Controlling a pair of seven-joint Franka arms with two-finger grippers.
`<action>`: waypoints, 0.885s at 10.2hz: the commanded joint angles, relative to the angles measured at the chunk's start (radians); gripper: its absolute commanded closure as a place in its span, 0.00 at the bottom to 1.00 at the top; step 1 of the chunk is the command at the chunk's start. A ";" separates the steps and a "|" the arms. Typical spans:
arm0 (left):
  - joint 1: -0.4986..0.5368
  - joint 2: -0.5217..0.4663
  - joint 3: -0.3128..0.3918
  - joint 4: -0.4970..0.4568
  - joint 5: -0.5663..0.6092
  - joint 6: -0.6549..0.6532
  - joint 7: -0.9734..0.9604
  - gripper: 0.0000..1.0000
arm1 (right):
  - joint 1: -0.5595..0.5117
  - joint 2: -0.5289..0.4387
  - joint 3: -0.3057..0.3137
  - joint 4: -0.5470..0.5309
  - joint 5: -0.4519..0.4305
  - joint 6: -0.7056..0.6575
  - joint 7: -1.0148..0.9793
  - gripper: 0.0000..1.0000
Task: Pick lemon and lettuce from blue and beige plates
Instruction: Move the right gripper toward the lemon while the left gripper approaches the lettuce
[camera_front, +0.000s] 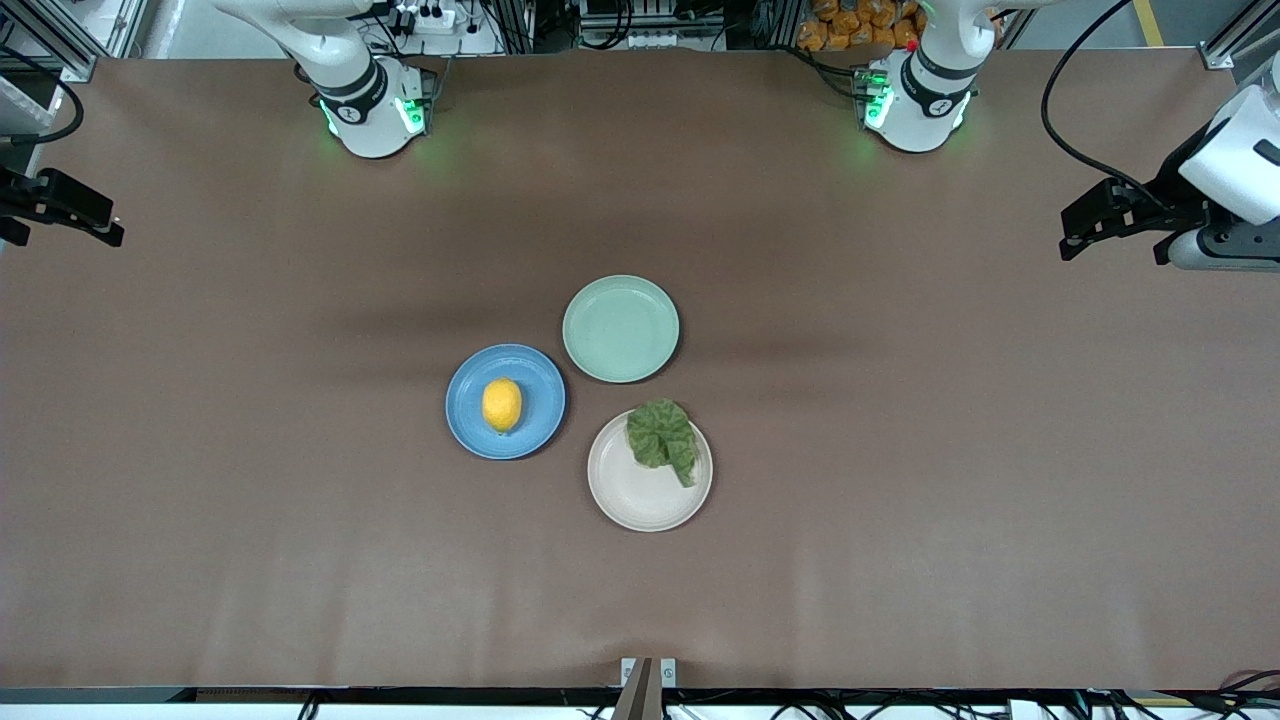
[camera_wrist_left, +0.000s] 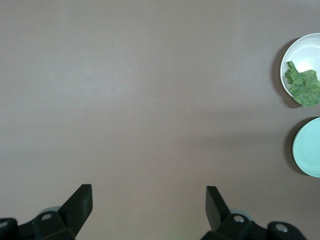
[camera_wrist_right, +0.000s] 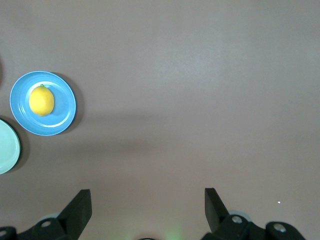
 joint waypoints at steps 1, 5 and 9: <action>0.004 0.002 -0.001 0.013 -0.015 -0.017 0.036 0.00 | -0.016 -0.001 0.011 0.001 -0.001 -0.002 0.010 0.00; -0.018 0.040 -0.002 0.039 -0.022 -0.017 0.019 0.00 | -0.015 0.001 0.013 -0.001 0.002 -0.002 0.013 0.00; -0.114 0.227 -0.001 0.156 -0.018 0.003 -0.175 0.00 | 0.011 0.025 0.017 -0.028 0.002 0.034 0.015 0.00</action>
